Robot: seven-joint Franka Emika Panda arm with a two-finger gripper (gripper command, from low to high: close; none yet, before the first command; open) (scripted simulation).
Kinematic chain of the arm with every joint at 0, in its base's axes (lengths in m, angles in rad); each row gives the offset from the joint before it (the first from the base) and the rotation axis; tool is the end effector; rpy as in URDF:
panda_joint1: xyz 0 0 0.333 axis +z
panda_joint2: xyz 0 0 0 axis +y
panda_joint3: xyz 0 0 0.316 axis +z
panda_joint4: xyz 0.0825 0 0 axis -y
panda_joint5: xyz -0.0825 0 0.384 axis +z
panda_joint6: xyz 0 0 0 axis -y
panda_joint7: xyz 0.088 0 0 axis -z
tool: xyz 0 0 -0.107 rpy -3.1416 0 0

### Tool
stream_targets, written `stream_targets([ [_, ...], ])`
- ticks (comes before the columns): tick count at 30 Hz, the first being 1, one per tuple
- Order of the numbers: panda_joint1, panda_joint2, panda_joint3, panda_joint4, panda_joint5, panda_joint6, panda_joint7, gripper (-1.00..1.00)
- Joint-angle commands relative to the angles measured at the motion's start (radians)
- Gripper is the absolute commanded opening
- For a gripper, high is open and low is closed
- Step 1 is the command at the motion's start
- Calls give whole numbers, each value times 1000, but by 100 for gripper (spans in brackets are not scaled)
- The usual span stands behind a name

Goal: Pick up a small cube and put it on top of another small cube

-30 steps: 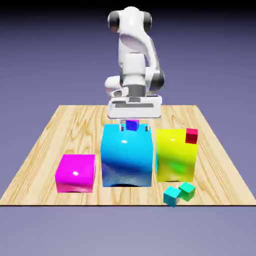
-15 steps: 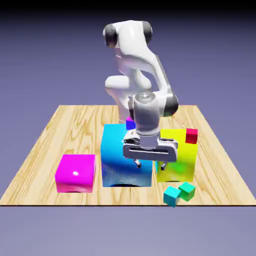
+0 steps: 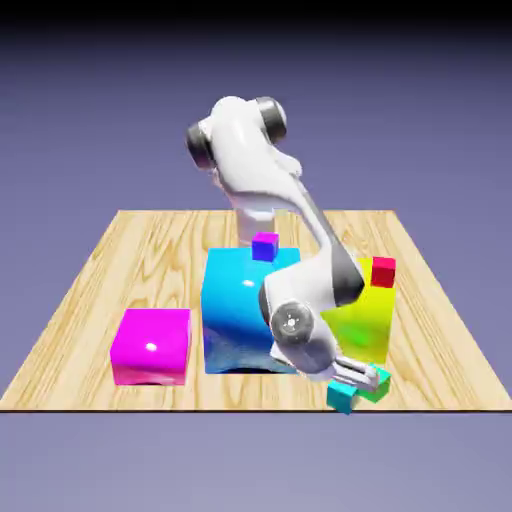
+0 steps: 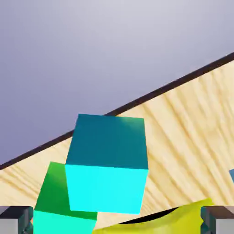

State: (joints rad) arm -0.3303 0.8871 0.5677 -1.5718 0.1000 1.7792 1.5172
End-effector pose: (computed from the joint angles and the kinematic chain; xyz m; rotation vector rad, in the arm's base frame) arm 0.6181 0.1225 0.1580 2.1953 -1.8129 -1.1710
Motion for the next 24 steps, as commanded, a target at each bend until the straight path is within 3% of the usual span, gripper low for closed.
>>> stream_targets([
  [1,-8,33,13,28,2,-28,17,0],
  [6,13,75,2,-74,-3,118,4,0],
  [7,13,75,2,-74,-3,118,4,-100],
  [12,3,9,17,24,5,-51,9,-100],
  [24,200,-426,88,-52,60,-478,-152,-100],
])
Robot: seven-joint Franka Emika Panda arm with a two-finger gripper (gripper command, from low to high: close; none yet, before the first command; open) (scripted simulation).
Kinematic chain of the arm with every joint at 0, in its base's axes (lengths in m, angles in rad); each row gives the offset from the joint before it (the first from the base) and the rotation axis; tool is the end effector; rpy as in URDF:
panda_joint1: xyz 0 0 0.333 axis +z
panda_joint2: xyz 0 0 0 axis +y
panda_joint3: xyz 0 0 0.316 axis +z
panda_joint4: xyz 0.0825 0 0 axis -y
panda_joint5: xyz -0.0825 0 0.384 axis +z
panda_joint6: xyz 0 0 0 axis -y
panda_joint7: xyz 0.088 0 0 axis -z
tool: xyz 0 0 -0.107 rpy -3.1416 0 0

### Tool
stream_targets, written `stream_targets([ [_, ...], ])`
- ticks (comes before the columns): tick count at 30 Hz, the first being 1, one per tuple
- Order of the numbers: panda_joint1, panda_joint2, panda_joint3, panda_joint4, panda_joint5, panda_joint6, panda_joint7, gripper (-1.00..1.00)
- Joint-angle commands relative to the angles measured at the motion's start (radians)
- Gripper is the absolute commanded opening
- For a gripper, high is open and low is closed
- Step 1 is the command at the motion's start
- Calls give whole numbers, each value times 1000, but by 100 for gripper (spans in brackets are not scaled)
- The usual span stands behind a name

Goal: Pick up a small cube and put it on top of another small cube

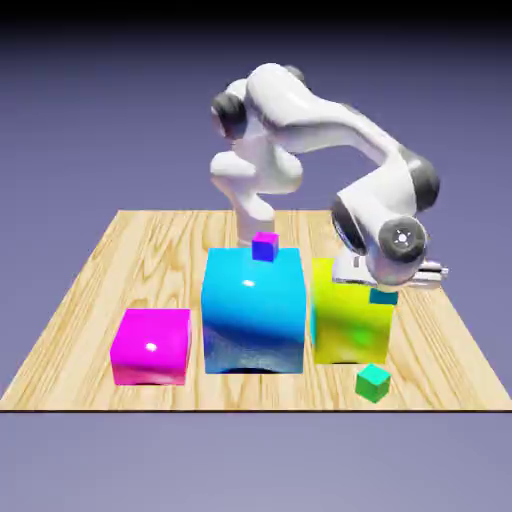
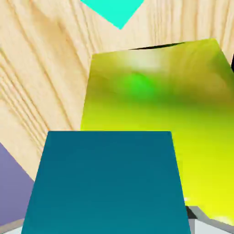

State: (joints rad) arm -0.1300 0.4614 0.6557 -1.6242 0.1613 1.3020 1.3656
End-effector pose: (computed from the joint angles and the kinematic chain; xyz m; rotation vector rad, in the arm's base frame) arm 0.5086 0.2695 0.3790 2.4358 -1.0364 -1.0685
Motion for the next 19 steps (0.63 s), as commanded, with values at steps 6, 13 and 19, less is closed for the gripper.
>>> stream_targets([
  [6,24,-102,15,-121,18,10,-48,-100],
  [13,19,-125,17,-203,27,70,-65,100],
  [19,32,-70,12,-12,7,-69,-26,100],
])
